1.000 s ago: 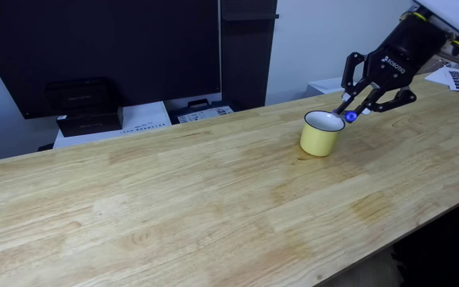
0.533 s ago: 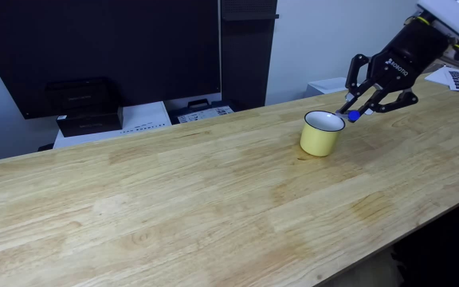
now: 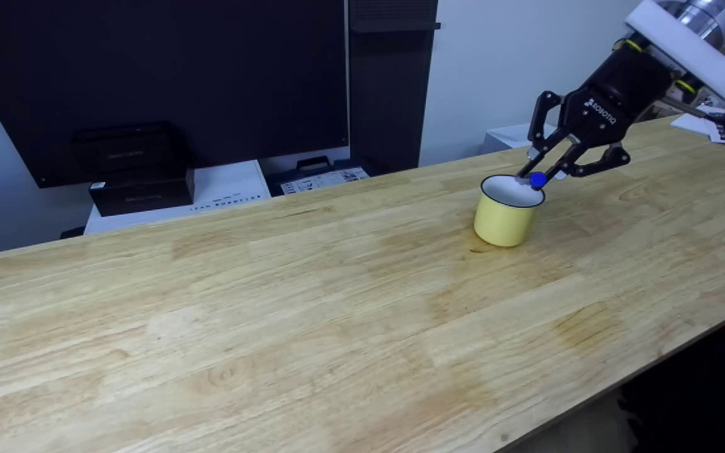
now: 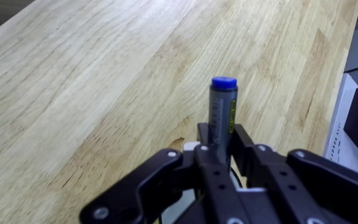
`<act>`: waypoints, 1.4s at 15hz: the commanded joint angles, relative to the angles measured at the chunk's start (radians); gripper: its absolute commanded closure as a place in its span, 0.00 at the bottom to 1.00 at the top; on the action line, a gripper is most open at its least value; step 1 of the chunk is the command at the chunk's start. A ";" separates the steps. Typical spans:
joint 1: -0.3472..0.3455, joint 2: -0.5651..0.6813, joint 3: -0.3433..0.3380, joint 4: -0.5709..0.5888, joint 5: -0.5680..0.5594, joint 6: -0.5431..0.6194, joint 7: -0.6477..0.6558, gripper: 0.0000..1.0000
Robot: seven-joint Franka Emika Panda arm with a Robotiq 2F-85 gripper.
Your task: Pick up the pen from the table and put it in the yellow cup.
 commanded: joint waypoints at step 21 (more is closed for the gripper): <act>0.082 0.057 0.026 0.104 -0.162 0.202 0.029 0.00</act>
